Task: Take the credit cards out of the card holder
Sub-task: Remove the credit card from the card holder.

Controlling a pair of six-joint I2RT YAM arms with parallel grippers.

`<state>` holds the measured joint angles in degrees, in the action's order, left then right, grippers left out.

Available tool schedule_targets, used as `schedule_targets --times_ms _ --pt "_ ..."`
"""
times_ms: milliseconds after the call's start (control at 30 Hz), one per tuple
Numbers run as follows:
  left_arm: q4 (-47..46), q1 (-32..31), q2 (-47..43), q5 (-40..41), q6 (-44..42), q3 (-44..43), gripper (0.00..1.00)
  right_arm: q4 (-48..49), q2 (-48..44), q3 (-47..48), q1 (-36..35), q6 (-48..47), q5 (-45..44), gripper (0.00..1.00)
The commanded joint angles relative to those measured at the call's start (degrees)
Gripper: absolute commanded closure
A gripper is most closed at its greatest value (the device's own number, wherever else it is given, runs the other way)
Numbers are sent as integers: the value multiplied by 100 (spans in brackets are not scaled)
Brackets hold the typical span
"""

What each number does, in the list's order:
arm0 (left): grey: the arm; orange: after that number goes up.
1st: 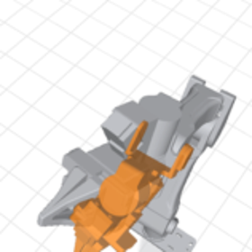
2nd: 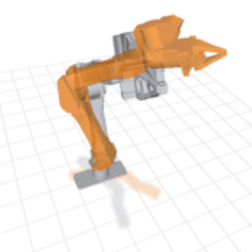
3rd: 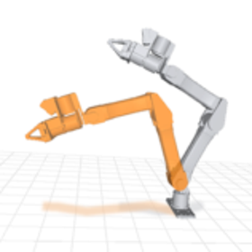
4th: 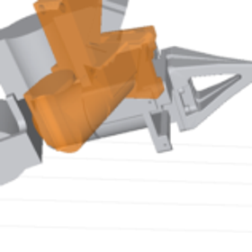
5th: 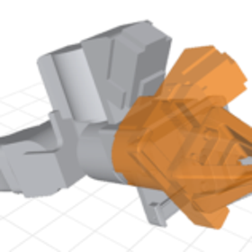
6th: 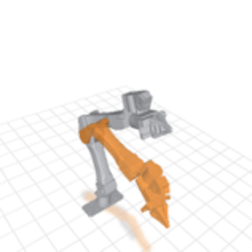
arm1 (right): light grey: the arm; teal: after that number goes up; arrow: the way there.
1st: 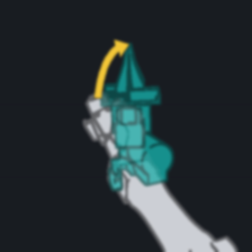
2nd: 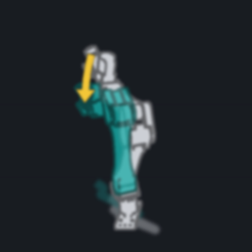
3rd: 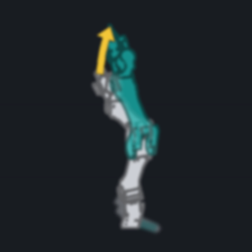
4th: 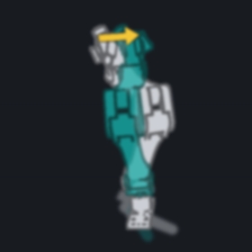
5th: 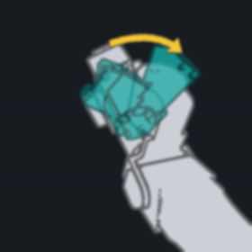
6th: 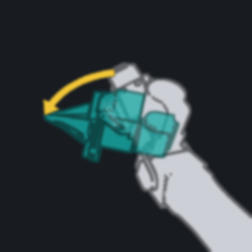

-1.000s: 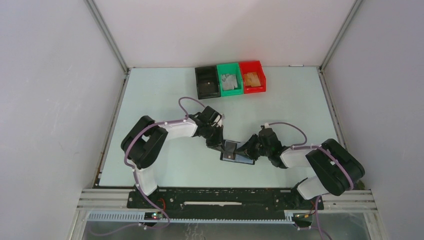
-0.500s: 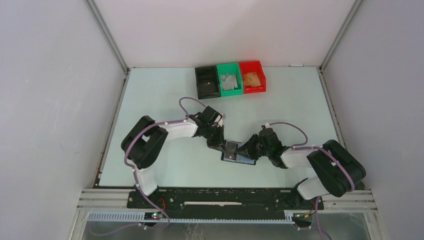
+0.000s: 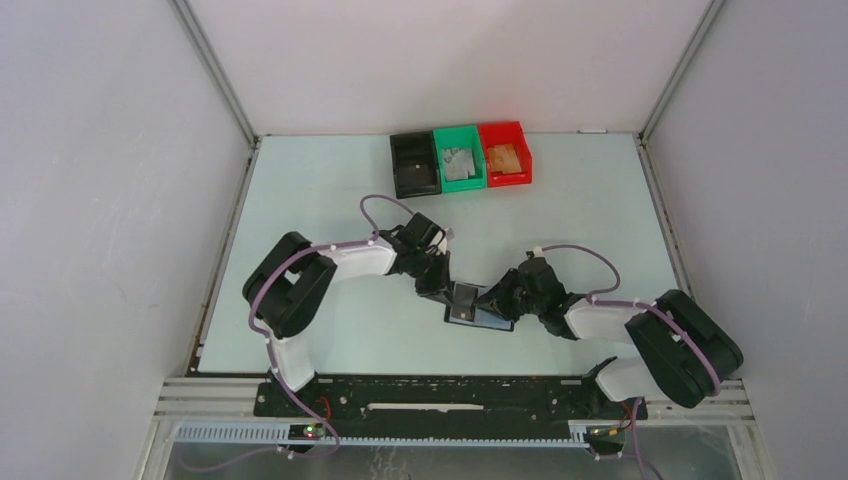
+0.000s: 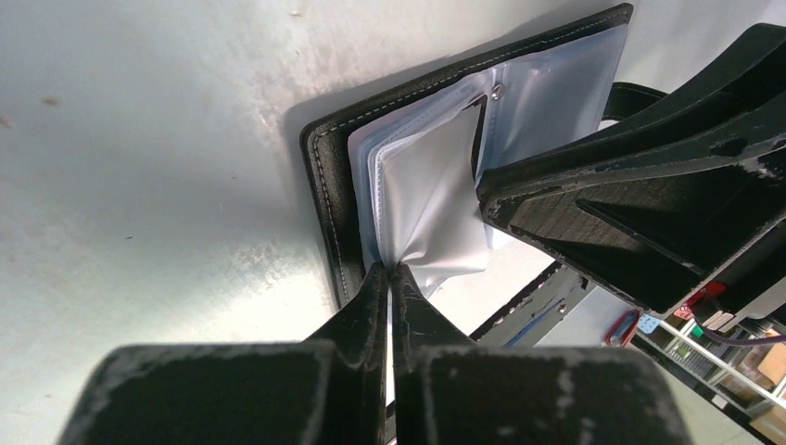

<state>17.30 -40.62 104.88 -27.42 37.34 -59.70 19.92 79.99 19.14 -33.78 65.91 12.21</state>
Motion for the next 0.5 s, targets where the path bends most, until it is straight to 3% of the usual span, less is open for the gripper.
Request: schedule_targets --times_ms 0,333,467 --pt "-112 -77 29 -194 -102 -140 100 -398 -244 -6 -41 -135 -327 71" --pt "-97 -73 48 -246 -148 -146 98 -349 33 45 -201 46 -400 71" --pt "59 -82 -70 49 -189 -163 76 -446 -27 38 -217 80 -483 71"
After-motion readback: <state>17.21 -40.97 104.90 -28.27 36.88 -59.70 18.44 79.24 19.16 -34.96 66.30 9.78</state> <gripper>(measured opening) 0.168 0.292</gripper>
